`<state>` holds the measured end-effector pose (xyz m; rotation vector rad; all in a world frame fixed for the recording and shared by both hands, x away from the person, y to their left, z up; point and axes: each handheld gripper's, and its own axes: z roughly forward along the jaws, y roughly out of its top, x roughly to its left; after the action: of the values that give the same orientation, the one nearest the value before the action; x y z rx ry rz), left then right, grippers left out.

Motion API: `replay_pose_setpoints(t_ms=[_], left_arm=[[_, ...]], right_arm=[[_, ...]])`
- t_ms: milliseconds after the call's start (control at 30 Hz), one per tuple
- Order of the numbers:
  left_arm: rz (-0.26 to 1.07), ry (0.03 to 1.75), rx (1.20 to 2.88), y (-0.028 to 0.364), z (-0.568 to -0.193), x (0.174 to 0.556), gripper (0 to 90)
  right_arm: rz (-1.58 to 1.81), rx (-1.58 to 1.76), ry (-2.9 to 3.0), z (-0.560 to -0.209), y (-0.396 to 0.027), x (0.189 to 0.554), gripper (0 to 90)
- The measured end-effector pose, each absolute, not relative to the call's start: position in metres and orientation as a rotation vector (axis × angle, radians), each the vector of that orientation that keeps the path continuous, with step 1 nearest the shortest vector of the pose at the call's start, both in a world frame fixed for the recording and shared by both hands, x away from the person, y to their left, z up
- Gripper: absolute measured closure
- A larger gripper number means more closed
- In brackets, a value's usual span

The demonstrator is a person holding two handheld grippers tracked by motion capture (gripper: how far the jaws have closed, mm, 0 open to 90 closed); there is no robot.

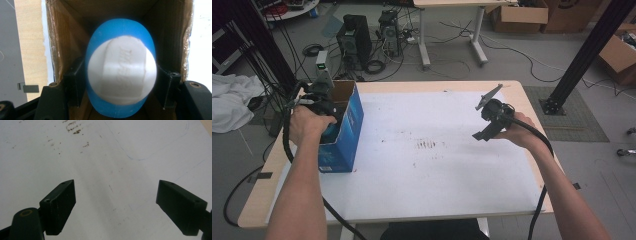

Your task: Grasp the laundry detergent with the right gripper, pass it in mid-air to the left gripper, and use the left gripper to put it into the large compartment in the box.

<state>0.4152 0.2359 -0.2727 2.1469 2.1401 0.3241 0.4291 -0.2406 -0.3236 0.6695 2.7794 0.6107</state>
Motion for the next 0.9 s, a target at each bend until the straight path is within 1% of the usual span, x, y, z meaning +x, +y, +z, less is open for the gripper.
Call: replay_pose_setpoints(t_ms=[300,700,900], left_arm=[[0.327,2.131,2.147,0.2339,-0.2698,0.4161,36.8],[0.323,2.127,2.143,0.2362,-0.2673,0.4158,32.0],[0.32,2.119,2.146,0.2371,-0.2656,0.4156,31.5]], right_arm=[[0.61,0.67,2.779,-0.3244,-0.2408,0.4291,15.9],[0.609,0.669,2.786,-0.3256,-0.2395,0.4294,15.9],[0.606,0.66,2.785,-0.3243,-0.238,0.4294,15.9]])
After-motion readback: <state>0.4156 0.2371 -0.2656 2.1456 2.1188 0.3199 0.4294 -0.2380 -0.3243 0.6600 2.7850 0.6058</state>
